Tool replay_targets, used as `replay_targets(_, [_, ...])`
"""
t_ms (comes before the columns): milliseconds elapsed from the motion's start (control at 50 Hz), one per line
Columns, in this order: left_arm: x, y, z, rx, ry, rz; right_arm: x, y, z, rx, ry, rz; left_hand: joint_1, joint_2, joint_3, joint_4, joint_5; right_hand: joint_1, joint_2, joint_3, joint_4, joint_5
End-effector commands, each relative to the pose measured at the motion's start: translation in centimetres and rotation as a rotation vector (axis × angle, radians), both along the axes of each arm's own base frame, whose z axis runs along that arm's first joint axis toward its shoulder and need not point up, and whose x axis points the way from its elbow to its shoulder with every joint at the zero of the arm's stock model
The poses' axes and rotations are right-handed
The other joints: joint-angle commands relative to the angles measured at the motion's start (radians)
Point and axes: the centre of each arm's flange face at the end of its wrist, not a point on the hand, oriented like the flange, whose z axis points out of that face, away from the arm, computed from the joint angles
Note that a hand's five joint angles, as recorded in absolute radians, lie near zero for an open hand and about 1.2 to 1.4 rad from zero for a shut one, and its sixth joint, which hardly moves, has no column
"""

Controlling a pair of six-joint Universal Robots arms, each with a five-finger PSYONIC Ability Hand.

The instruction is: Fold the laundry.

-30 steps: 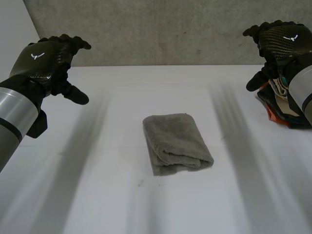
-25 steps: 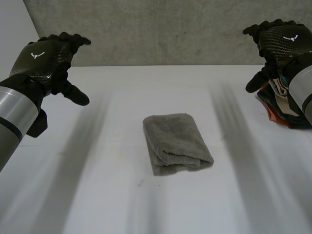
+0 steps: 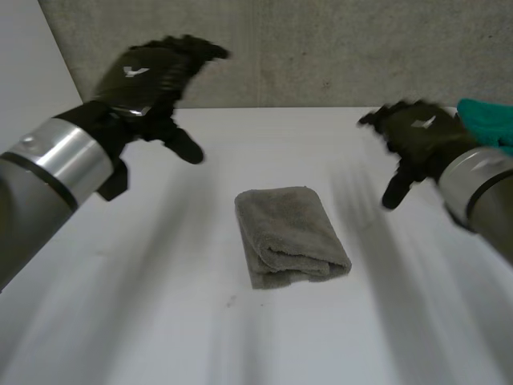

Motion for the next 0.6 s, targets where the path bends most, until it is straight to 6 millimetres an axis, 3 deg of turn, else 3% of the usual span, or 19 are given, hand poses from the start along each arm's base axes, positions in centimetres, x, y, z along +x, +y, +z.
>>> replay_targets(20, [-4.1, 1.3, -0.5, -0.009, -0.028, -0.322, 3.7, 3.4, -5.5, 0.136, 0.097, 0.150, -0.031, -0.036, -0.039, -0.031, -0.049, -0.056, -0.039, -0.037, -0.039, -0.047])
replay_targets(120, [-6.3, 2.1, -1.1, -0.002, -0.037, -0.450, 5.2, 3.9, -9.9, 0.151, 0.085, 0.187, -0.031, -0.036, -0.039, -0.031, -0.049, -0.056, -0.039, -0.037, -0.039, -0.047])
replay_targets(260, [-8.9, 2.1, -2.1, 0.013, -0.043, -0.510, 6.5, 4.2, -12.4, 0.073, 0.043, 0.223, -0.031, -0.036, -0.039, -0.031, -0.049, -0.056, -0.039, -0.037, -0.039, -0.047])
replay_targets(360, [-9.9, 2.1, -2.6, 0.018, -0.044, -0.529, 7.0, 4.1, -15.4, 0.099, 0.066, 0.230, -0.031, -0.035, -0.038, -0.030, -0.048, -0.056, -0.039, -0.037, -0.039, -0.047])
replay_targets(600, [-10.5, 2.4, -2.9, 0.019, -0.042, -0.523, 7.7, 2.9, -17.2, -0.003, 0.095, 0.213, -0.031, -0.036, -0.039, -0.031, -0.049, -0.043, -0.026, -0.024, -0.025, -0.034])
